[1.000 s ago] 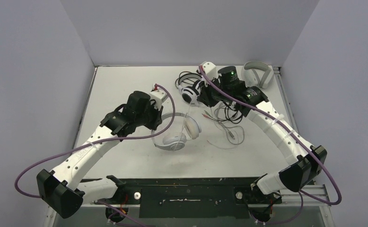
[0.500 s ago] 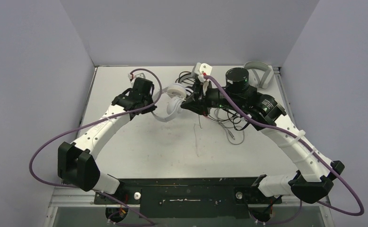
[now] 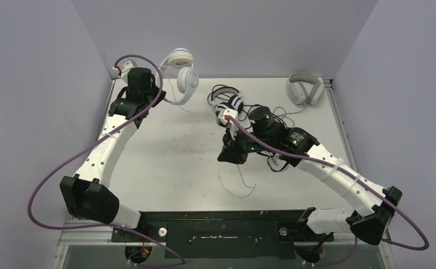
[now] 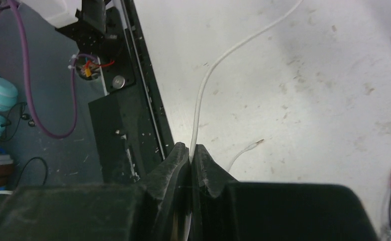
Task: Wrap the headphones
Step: Wrap the headphones cable around the headphones.
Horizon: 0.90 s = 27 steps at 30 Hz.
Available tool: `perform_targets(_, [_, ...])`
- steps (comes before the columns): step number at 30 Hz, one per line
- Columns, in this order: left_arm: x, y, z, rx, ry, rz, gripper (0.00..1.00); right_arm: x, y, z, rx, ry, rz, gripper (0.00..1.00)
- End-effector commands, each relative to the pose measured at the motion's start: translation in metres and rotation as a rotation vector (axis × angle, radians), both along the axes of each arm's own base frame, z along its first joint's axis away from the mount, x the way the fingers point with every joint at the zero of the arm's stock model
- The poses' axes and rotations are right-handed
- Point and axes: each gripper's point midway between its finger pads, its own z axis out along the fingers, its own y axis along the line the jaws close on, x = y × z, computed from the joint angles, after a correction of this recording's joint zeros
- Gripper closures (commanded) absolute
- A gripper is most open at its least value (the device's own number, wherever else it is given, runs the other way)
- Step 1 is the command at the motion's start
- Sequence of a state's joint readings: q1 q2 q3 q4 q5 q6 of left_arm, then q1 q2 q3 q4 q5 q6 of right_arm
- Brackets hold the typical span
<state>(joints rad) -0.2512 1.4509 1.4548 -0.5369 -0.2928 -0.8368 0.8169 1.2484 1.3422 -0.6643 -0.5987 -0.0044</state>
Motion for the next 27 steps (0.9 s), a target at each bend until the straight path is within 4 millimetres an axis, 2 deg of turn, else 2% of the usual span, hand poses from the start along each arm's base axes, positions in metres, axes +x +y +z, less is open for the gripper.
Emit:
perform_targets(1, [0.022, -0.009, 0.062, -0.126, -0.190, 0.001, 1.00, -0.023, 0.017, -0.013, 0.009, 0.048, 0.050, 1.00])
perform_targets(3, [0.025, -0.010, 0.064, -0.132, -0.198, 0.001, 1.00, -0.033, 0.024, -0.022, -0.016, 0.062, 0.081, 1.00])
perform_targets(5, [0.028, -0.009, 0.062, -0.124, -0.193, 0.007, 1.00, -0.047, 0.033, -0.023, -0.030, 0.058, 0.124, 1.00])
perform_targets(11, [0.036, 0.014, 0.037, 0.021, -0.142, 0.074, 1.00, -0.069, 0.044, 0.009, 0.002, -0.004, 0.194, 1.00])
perform_targets(14, [0.039, 0.025, 0.028, 0.073, -0.119, 0.094, 1.00, -0.081, 0.044, 0.027, 0.030, -0.026, 0.242, 1.00])
perform_targets(17, [0.043, 0.028, 0.026, 0.088, -0.113, 0.067, 1.00, -0.083, 0.039, 0.035, 0.029, -0.039, 0.238, 1.00])
perform_targets(23, [0.054, 0.019, 0.027, 0.094, -0.123, -0.058, 1.00, -0.082, 0.025, 0.017, -0.055, -0.036, 0.217, 1.00])
perform_targets(27, [0.057, 0.012, 0.034, 0.096, -0.129, -0.118, 1.00, -0.078, 0.016, -0.012, -0.140, -0.010, 0.182, 1.00])
